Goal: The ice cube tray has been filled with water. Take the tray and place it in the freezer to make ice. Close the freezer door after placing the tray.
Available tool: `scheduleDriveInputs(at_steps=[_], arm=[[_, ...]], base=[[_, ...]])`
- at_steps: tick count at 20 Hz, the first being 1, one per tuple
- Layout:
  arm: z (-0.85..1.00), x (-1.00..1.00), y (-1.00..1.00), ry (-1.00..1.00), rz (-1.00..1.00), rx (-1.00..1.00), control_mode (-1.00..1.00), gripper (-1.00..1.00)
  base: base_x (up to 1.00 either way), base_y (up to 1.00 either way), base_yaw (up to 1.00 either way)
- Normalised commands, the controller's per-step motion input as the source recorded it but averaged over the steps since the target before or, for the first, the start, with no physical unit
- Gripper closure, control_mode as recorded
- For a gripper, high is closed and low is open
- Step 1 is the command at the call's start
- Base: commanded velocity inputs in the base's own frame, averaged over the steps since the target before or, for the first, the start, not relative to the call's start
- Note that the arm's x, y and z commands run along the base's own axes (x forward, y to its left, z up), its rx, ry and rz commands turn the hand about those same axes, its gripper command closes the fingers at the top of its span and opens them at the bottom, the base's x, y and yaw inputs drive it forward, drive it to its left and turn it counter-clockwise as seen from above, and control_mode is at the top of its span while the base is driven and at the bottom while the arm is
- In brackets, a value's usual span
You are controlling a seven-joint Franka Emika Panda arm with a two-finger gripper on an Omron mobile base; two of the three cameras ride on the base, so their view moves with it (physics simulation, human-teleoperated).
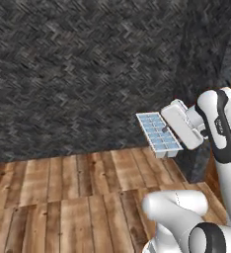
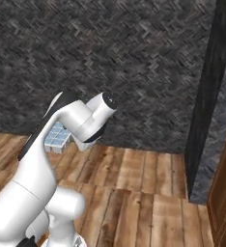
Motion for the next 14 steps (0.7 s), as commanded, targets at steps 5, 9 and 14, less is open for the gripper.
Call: scheduleDriveInputs(at_steps=[5, 9, 14], arm=[[0.0, 0.0, 0.0, 0.0, 0.0, 0.0, 1.0, 1.0], [0.0, 0.0, 0.0, 0.0, 0.0, 0.0, 1.0, 1.0], [0.0, 0.0, 0.0, 0.0, 0.0, 0.0, 1.0, 1.0]], base=[[0.0, 0.0, 0.68], [0.0, 0.0, 0.66], [0.0, 0.0, 0.66]])
